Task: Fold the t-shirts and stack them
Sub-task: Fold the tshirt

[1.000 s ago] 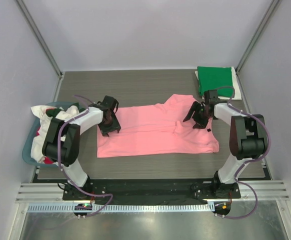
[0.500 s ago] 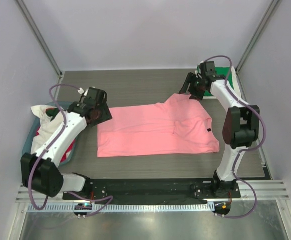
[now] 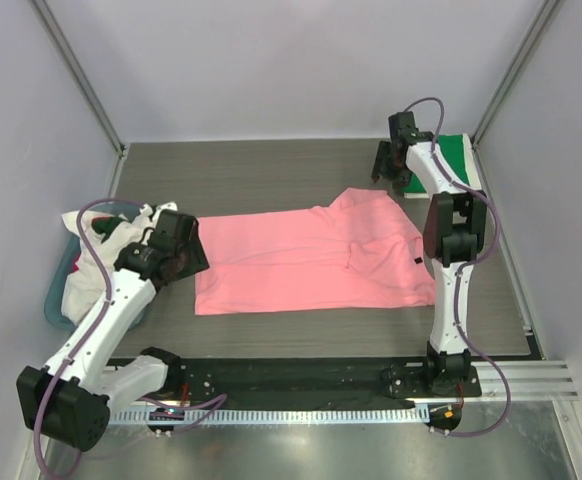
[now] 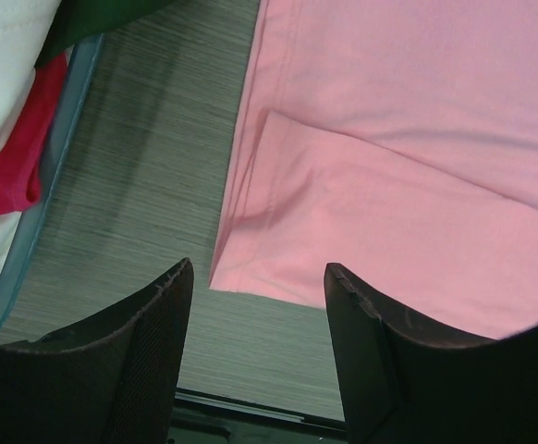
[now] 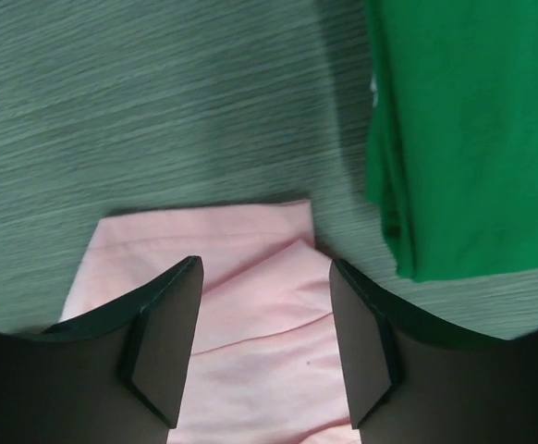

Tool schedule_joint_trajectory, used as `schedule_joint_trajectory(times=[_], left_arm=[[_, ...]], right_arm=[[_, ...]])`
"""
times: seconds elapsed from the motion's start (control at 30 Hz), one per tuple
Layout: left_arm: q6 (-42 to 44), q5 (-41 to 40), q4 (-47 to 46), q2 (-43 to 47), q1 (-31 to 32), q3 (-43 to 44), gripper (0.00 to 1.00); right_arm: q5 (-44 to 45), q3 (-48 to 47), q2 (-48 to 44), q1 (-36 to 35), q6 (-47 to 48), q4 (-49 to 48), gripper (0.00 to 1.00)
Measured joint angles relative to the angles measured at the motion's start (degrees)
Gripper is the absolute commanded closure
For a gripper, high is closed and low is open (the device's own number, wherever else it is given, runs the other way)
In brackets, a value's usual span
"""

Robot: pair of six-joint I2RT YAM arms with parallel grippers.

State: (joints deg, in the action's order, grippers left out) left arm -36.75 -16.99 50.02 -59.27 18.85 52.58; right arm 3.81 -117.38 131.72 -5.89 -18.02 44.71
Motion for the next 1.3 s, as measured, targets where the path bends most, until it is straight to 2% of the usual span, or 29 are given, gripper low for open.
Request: schedule_joint_trajectory(times=[0.2,0.53,0.57,0.67,0.7,0.8,1.03,1.13,1.3], left_arm=[[0.72,0.02,-0.52,-0.61,0.00,0.00,0.41],[1.25,0.04,-1.03,-1.27,0.00,0.00,0.41],[1.25,0.04,-1.09,-1.27,0.00,0.00,0.40],[1.25,0.04,-1.25,-1.27,0.00,0.00,0.40],[1.25,0.04,-1.33,-1.29,0.00,0.00,0.40],[1.27,0.04,-1.38,-1.57,0.00,0.00,0.41],[1.75,-1.70,-2.16,-6.82,-0.04,1.81,0.42],[2.45,-2.16,-2.23,-13.40,-1.38,7.56,0.45],[2.78,0.02,-6.29,-24.81,-8.04,17.11,0.46]], right_arm=[[2.93,-2.93,2.67,0.02,1.42,0.59,0.48],[3.74,-3.72,7.50,-0.07,1.66,-0.28,0.53],[3.80,-3.78,7.52,-0.07,1.66,-0.39,0.56],[3.76,-3.91,7.72,-0.20,1.77,-0.74,0.72],[3.58,-3.91,7.74,-0.44,1.66,-0.98,0.82],[3.26,-3.91,7.78,-0.83,1.68,-1.62,0.99],[1.53,-5.73,7.96,-1.22,1.14,-1.25,0.99],[1.20,-7.21,7.48,-1.31,1.01,-1.42,0.99],[-0.52,-7.23,3.43,-1.40,0.98,-2.36,0.99]])
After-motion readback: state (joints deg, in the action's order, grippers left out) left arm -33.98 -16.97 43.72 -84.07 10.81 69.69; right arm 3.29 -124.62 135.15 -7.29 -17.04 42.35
